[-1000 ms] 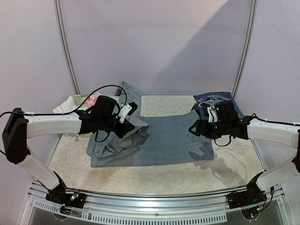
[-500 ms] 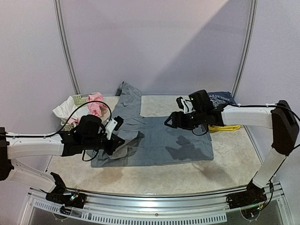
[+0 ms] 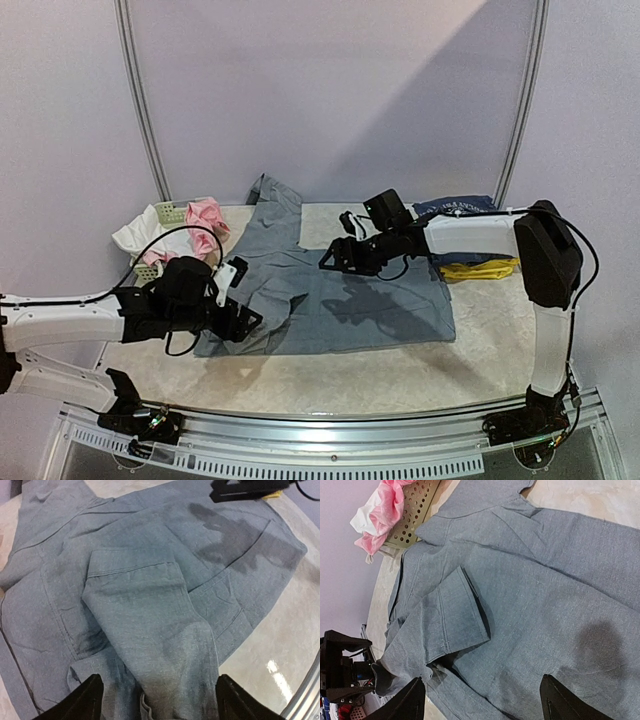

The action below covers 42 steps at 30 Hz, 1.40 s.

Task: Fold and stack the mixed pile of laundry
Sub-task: Smooth out the 1/3-folded shirt at the center of the board.

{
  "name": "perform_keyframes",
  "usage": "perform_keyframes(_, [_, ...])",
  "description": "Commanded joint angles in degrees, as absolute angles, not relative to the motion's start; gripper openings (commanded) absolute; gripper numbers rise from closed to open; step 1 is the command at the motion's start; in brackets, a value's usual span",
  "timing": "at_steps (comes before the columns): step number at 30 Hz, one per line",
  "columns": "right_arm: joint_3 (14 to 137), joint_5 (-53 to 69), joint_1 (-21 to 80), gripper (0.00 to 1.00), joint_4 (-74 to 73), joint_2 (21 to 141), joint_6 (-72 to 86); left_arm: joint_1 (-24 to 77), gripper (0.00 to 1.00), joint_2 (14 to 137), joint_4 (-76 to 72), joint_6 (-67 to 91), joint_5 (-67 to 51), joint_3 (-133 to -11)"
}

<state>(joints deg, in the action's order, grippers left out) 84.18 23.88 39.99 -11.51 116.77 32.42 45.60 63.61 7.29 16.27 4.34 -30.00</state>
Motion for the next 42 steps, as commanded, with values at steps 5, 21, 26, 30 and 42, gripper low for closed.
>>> perform_keyframes(5, [83.1,22.3,40.3,0.81,-14.5,116.7,30.8,46.4,0.83,75.7,15.6,12.6,9.2,-45.0])
perform_keyframes(21, [70.4,12.9,36.3,0.84,-15.0,104.8,30.6,46.2,0.63,104.9,24.1,8.2,9.4,-67.4])
perform_keyframes(26, [69.8,12.8,35.9,0.84,-15.9,103.8,30.0,46.2,0.55,107.8,24.9,7.9,9.3,-69.1])
perform_keyframes(30, [69.1,12.5,35.9,0.84,-15.9,103.4,29.8,46.1,0.36,108.4,24.7,7.9,10.8,-68.8])
perform_keyframes(42, [67.2,11.6,35.6,0.85,-14.6,100.7,30.1,46.1,0.00,101.0,16.3,6.5,11.4,-61.8])
